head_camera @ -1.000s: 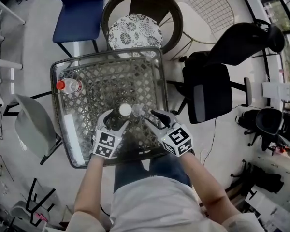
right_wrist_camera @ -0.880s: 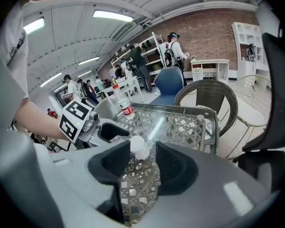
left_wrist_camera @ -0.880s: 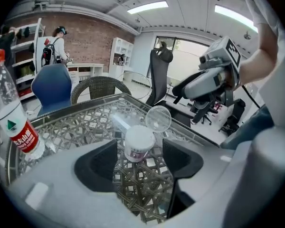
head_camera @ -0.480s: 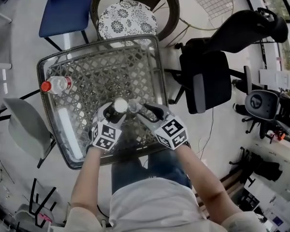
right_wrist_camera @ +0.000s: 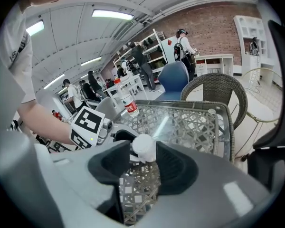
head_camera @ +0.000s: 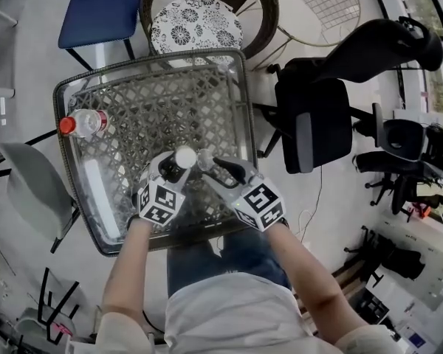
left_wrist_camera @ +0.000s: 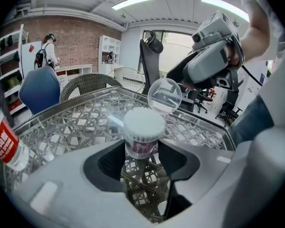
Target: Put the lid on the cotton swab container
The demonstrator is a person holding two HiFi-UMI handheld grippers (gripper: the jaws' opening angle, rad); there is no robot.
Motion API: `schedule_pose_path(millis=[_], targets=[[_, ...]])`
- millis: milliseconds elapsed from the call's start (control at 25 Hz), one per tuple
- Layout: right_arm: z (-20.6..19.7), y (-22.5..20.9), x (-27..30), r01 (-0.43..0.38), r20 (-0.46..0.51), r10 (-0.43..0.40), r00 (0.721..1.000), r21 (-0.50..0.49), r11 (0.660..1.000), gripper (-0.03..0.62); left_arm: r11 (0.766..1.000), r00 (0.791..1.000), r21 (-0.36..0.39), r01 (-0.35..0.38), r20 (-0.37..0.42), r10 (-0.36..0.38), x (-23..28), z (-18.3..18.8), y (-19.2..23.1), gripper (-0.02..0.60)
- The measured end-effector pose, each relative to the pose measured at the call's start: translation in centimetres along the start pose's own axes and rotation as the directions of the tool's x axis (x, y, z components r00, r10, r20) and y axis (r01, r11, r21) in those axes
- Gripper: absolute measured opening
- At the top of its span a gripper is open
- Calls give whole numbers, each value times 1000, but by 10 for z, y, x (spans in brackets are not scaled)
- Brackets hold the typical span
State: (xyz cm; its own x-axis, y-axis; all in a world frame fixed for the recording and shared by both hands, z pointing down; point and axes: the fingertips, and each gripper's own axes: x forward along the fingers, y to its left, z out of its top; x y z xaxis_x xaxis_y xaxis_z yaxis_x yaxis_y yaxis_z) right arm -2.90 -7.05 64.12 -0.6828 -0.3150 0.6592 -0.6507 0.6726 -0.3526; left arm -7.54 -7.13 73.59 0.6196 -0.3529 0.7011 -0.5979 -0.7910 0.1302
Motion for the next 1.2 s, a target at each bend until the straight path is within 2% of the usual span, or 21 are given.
schedule_pose_path(millis=[640, 720, 760, 920, 1200], targets=[[7, 18, 35, -65, 19, 65, 998, 10, 998, 158, 1000, 1000, -22, 0, 18, 1, 3, 2, -5, 221], [5, 16, 39, -54, 16, 54, 998, 14, 998, 145, 1000, 1000, -24, 6, 22, -6, 4, 3, -7, 221], [5, 15, 42, -45, 16, 45, 999, 14, 999, 117, 1000, 1000, -23, 10, 23, -10, 4, 3, -7, 221], [3, 11, 51, -12, 2, 12, 1000, 6, 1000, 97, 1000, 1000, -20, 16, 26, -15, 6, 3, -9, 221], [-4, 10, 62, 49, -52, -53, 997, -73, 996, 75, 999, 998, -22, 37, 48, -36, 8, 4, -11, 221]])
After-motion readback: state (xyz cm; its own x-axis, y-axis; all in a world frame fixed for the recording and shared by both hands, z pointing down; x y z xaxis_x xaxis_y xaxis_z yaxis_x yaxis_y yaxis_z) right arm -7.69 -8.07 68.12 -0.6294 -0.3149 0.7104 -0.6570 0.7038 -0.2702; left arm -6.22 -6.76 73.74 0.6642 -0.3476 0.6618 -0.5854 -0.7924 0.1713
